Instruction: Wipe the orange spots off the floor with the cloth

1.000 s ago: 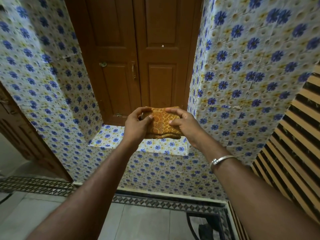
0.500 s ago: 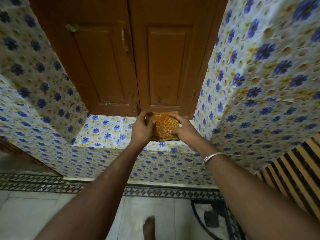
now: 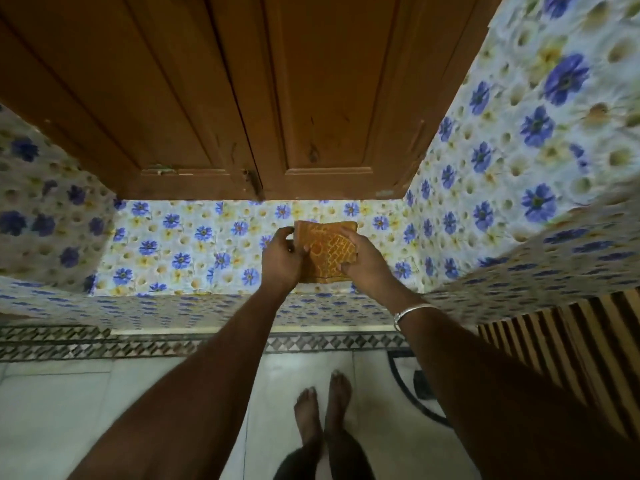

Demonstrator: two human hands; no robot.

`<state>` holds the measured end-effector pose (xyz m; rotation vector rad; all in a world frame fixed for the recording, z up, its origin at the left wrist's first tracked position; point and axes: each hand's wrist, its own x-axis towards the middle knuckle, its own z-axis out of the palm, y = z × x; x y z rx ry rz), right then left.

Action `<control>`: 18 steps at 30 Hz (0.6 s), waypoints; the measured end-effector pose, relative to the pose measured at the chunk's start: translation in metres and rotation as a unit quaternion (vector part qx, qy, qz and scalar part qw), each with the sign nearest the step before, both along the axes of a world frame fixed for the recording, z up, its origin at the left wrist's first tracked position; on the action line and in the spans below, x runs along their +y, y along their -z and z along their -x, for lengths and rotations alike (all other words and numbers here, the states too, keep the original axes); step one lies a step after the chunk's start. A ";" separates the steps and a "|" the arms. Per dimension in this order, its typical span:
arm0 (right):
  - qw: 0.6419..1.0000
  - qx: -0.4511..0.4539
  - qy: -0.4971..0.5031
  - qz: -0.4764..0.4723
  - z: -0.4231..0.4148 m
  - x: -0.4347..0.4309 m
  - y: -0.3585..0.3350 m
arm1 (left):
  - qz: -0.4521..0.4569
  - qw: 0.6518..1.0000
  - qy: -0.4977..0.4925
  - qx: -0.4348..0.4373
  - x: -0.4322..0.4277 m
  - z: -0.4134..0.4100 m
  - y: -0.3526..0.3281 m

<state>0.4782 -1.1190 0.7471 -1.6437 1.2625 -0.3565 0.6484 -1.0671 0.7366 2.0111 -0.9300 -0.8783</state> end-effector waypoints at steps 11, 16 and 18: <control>0.994 0.102 -0.012 0.026 -0.014 -0.030 0.085 | -0.019 0.997 0.016 -0.068 -0.026 0.001 0.076; 0.936 0.259 -0.121 0.206 -0.017 -0.019 0.094 | -0.037 0.949 0.124 -0.286 -0.014 0.014 0.090; 0.916 0.291 -0.172 0.217 -0.016 -0.016 0.105 | -0.085 0.925 0.214 -0.301 -0.009 0.016 0.097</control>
